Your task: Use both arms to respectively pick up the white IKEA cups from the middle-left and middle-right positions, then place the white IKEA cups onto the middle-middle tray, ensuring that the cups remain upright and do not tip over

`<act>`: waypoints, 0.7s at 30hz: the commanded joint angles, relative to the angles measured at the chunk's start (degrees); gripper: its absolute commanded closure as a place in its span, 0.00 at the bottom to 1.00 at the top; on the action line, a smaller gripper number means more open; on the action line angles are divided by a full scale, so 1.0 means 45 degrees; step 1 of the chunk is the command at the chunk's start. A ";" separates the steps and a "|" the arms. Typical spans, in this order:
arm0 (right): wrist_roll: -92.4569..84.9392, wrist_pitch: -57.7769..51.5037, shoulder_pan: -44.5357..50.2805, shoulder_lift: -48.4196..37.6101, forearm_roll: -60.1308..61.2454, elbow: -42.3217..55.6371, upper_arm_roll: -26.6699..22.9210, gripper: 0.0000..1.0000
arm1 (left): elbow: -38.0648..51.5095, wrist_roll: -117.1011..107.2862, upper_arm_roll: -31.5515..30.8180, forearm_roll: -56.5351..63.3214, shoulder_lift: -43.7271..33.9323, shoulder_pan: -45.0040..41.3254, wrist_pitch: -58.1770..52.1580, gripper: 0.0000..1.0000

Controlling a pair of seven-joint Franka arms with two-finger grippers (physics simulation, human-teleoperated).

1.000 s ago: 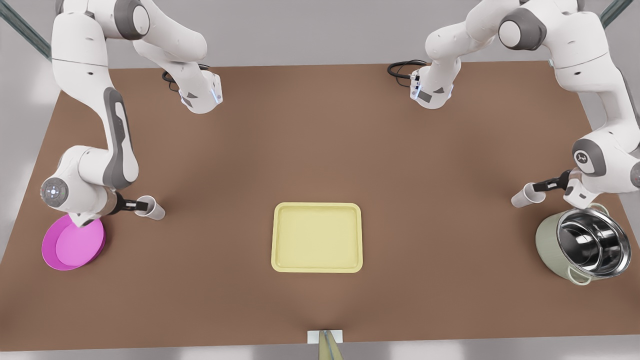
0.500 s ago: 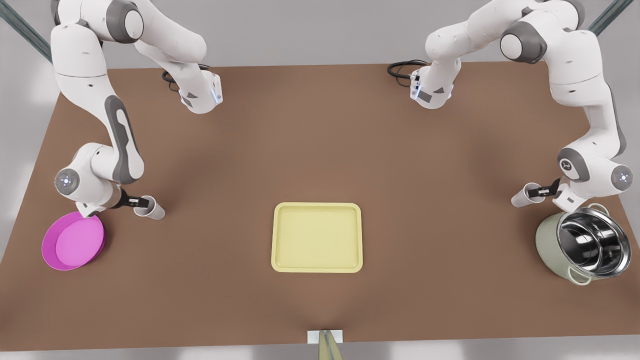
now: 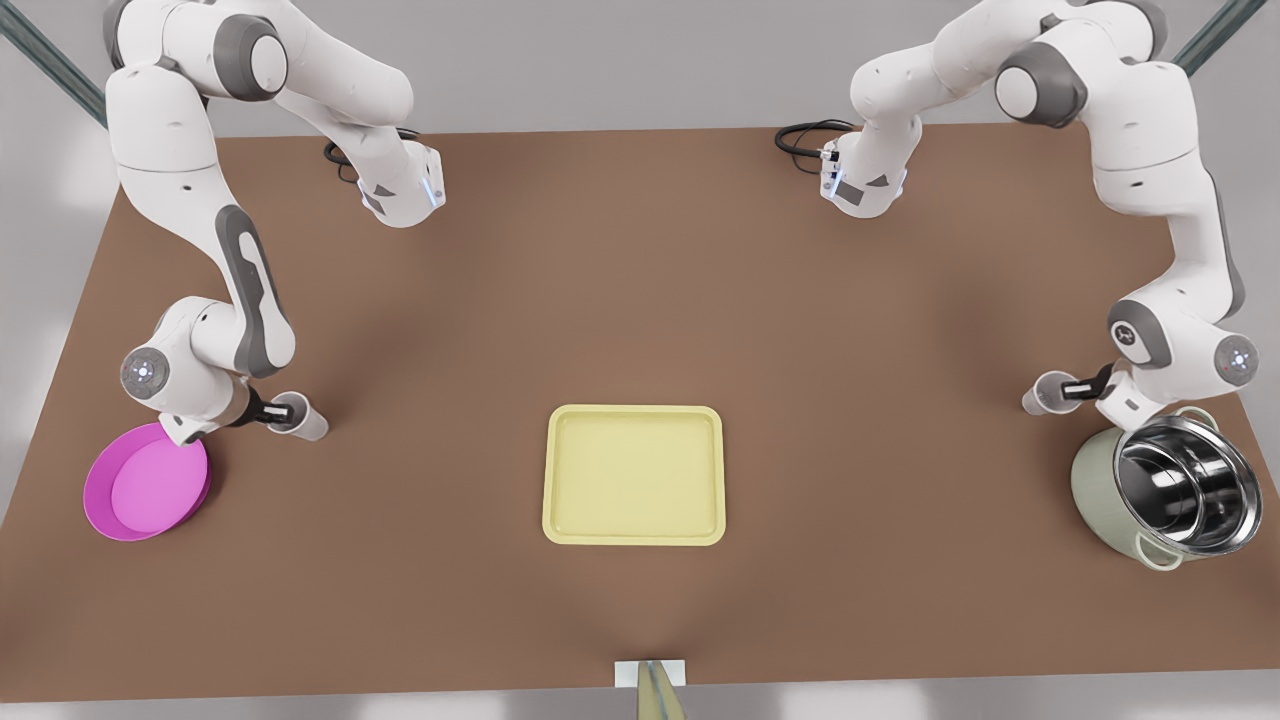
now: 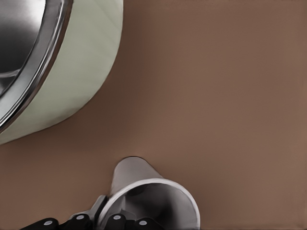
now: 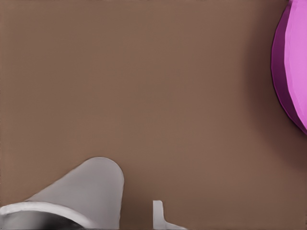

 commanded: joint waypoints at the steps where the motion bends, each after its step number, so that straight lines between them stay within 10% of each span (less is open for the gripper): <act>1: -0.0275 -0.0044 0.0051 -0.0019 -0.0002 0.0008 0.0014 0.56 | -0.0017 0.0675 -0.0055 -0.0305 -0.0300 -0.0095 -0.0601 0.75; 7: -0.0197 -0.0785 0.0090 -0.0136 -0.0002 0.0359 0.0033 0.79 | 0.0003 0.0149 -0.0952 -0.0344 -0.0594 -0.0622 -0.0816 0.78; 11: 0.1873 -0.4105 0.0656 -0.0663 0.0212 0.1746 0.1380 0.79 | 0.0471 0.0129 -0.2028 -0.1262 -0.0360 -0.1247 -0.0797 0.78; 21: 1.3045 -0.2485 0.6300 0.1016 0.3434 0.3679 0.1732 0.79 | 0.3557 -1.1451 -0.3727 -0.1125 0.0656 -0.5426 -0.0796 0.78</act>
